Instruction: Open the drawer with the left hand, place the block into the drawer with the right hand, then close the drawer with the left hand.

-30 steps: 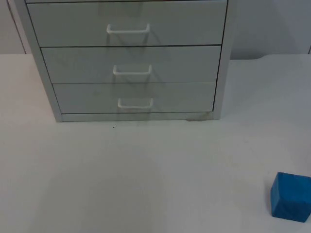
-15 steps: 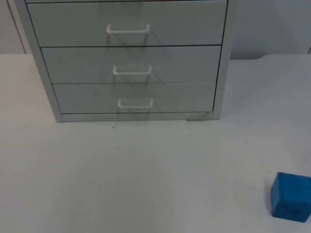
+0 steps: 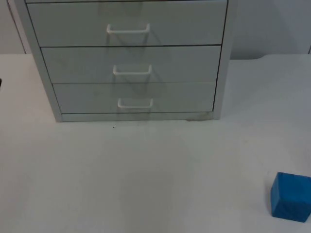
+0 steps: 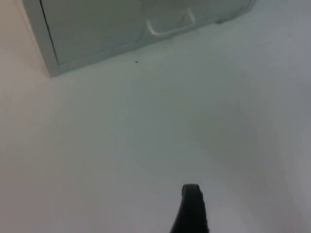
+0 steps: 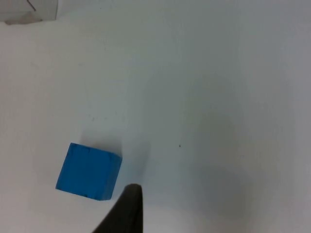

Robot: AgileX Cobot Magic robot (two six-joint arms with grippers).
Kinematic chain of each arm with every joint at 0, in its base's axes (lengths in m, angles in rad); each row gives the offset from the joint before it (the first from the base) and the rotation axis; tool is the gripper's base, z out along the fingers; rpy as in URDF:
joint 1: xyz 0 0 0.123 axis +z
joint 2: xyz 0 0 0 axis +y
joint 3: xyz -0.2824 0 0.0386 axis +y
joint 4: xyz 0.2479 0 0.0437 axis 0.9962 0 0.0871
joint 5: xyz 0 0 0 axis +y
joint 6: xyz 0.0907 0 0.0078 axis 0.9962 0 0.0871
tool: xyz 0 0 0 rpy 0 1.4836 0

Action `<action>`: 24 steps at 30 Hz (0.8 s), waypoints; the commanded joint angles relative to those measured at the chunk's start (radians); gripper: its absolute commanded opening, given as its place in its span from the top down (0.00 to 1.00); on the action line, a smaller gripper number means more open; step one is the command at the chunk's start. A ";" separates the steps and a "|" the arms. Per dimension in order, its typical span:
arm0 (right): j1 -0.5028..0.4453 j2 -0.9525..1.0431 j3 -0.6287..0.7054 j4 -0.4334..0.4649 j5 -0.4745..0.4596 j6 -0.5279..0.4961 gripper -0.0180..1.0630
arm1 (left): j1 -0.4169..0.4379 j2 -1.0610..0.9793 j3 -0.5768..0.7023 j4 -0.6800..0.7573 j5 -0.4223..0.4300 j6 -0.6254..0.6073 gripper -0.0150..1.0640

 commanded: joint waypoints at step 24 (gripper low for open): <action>-0.005 -0.002 -0.006 -0.004 -0.027 -0.007 0.01 | -0.607 0.565 -0.155 0.748 -0.363 -0.184 0.40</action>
